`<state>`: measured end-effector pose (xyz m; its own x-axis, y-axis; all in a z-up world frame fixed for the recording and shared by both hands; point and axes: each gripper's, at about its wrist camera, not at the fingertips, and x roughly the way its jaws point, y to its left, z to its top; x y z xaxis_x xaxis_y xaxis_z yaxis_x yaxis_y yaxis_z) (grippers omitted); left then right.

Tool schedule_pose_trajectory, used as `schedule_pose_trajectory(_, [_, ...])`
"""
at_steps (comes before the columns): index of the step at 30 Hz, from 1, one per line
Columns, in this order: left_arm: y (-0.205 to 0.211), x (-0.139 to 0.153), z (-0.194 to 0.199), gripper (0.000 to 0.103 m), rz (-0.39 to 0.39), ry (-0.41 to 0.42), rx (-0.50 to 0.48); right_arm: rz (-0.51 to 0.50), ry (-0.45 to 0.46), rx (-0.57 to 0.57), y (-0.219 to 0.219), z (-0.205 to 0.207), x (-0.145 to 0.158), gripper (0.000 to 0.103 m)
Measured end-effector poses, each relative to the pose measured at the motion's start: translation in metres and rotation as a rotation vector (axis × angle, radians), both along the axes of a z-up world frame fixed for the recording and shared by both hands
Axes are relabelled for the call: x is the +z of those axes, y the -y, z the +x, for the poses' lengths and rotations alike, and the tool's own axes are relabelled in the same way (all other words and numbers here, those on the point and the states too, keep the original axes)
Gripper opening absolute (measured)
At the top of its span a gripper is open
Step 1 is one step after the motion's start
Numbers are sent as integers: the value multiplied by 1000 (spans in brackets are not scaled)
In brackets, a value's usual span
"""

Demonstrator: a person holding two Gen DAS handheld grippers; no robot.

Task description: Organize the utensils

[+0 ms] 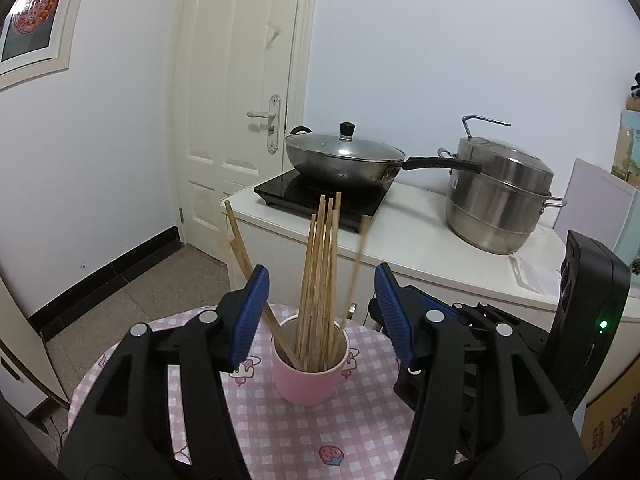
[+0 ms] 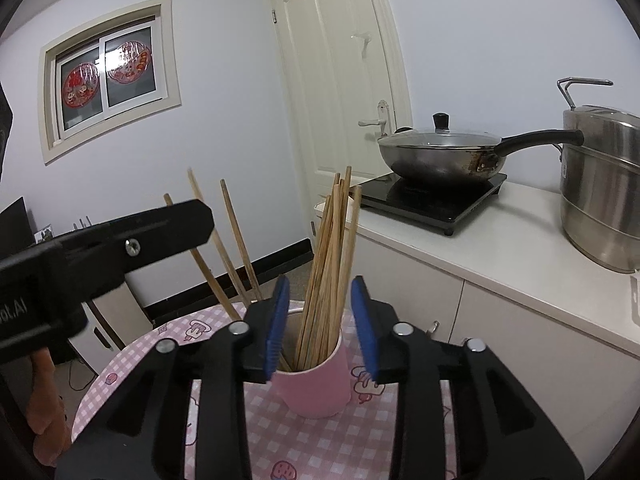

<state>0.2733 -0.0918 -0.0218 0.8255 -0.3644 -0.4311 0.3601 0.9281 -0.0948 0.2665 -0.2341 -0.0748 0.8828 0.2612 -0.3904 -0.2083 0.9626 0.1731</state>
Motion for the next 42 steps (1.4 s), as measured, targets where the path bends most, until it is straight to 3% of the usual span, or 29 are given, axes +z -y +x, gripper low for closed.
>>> schedule_pose_trajectory(5, [-7,6,-13,56,-8,5,4,10,2,1,1,-13,4,33])
schedule_pose_trajectory(14, [-37,10,-51,67,12,29,65,16,29,-31,4,-58,20,41])
schedule_pose_trajectory(28, [-67,9,-145,85,69,113,142,-85,110,-85,-20,-153,40,84])
schedule_pose_trajectory(31, [-74,8,-163,88,61,113,137,-86,137,-85,-25,-172,43,89])
schedule_pose_trajectory(42, [-94,10,-209,95,39,159,168,-84,185,-80,-40,-212,45,94])
